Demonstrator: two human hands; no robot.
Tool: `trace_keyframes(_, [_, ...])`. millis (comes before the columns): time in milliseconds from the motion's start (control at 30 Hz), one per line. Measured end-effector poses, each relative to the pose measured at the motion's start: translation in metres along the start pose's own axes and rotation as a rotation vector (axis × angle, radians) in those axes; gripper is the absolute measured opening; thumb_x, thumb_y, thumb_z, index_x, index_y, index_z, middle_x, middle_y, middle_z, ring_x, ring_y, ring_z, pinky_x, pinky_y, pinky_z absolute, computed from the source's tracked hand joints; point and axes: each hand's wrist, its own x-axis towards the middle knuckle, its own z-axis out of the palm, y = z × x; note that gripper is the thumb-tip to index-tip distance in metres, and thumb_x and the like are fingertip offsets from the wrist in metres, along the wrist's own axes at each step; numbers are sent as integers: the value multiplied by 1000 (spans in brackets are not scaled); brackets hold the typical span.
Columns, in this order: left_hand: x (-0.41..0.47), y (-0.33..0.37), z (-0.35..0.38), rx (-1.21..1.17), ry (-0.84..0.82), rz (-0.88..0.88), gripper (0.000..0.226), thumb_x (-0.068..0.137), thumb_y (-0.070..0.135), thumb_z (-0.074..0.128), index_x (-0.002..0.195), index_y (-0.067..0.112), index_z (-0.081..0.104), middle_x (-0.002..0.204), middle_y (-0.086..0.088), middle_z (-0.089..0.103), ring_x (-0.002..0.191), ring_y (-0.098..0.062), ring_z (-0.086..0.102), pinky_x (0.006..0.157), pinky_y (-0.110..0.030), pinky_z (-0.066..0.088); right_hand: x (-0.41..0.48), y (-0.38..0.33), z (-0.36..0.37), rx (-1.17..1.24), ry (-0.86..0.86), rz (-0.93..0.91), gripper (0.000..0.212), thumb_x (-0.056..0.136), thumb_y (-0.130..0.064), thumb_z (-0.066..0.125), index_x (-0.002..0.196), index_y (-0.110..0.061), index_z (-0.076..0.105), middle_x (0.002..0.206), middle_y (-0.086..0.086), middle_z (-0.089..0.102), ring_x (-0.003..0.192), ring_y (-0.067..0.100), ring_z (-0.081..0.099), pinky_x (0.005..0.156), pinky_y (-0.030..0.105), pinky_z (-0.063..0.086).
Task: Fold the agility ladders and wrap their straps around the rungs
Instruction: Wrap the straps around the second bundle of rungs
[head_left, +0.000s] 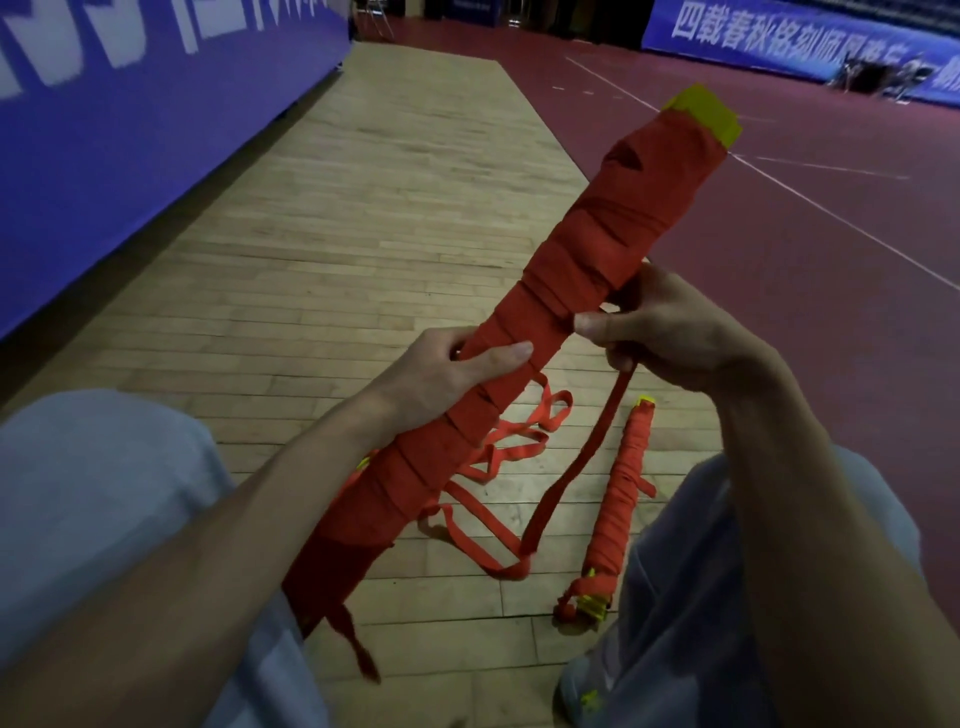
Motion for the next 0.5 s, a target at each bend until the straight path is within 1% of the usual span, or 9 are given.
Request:
trace_keyframes(67, [-1, -1, -3, 2, -5, 6, 26, 77, 51, 70, 84, 25, 70, 69, 1, 66, 59, -20, 66, 54, -31, 53, -1, -2, -1, -58, 6, 26, 46, 74, -12, 83, 112, -12, 58, 98, 4, 65, 63, 14, 55, 48, 22, 49])
trace_keyframes(100, [-1, -1, -4, 1, -2, 8, 21, 79, 49, 70, 82, 28, 70, 68, 3, 67, 59, -18, 66, 54, -30, 53, -2, -3, -1, -95, 29, 38, 40, 78, -7, 79, 111, -12, 57, 98, 5, 65, 61, 11, 56, 48, 22, 51])
trace_keyframes(167, [0, 0, -6, 3, 15, 11, 18, 81, 47, 70, 83, 30, 71, 69, 7, 68, 60, -13, 67, 57, -28, 52, -2, -3, 1, -179, 86, 64, 24, 87, 0, 65, 105, -14, 58, 86, -4, 70, 60, 9, 58, 50, 23, 53])
trace_keyframes(200, [1, -1, -6, 13, 27, 13, 20, 81, 48, 69, 87, 29, 71, 71, 9, 69, 63, -11, 67, 60, -28, 52, -1, -3, 3, -218, 103, 91, 19, 92, 0, 60, 105, -14, 58, 82, -6, 70, 62, 9, 60, 51, 24, 55])
trace_keyframes(233, [1, -2, -5, 27, 41, 15, 27, 79, 52, 69, 91, 28, 72, 73, 10, 70, 66, -9, 68, 63, -27, 51, 0, -2, 4, -246, 104, 123, 17, 96, -1, 54, 107, -13, 59, 85, -3, 71, 65, 11, 63, 52, 25, 56])
trace_keyframes(333, [7, -10, 1, 78, 95, -17, 52, 70, 66, 65, 100, 25, 70, 81, 8, 71, 73, -9, 68, 71, -28, 53, 5, 4, 10, -358, 103, 227, 23, 102, -2, 40, 110, -11, 60, 98, 6, 70, 77, 15, 68, 60, 32, 59])
trace_keyframes(400, [11, -17, 4, 142, 120, -63, 61, 66, 73, 60, 104, 26, 65, 85, 7, 70, 75, -10, 68, 74, -31, 56, 9, 9, 12, -521, 166, 268, 28, 102, 0, 37, 107, -11, 63, 100, 4, 68, 81, 15, 66, 70, 34, 59])
trace_keyframes(433, [14, -21, 6, 171, 131, -89, 62, 66, 75, 59, 105, 26, 63, 88, 5, 70, 77, -12, 68, 77, -34, 57, 11, 11, 13, -569, 204, 276, 29, 102, 0, 37, 107, -10, 65, 98, 3, 68, 80, 15, 64, 72, 32, 58])
trace_keyframes(500, [17, -26, 9, 230, 153, -136, 62, 71, 77, 57, 108, 27, 58, 92, 2, 70, 82, -16, 69, 82, -41, 59, 14, 14, 17, -533, 253, 310, 30, 101, 1, 39, 109, -5, 67, 91, 4, 67, 75, 16, 64, 68, 28, 60])
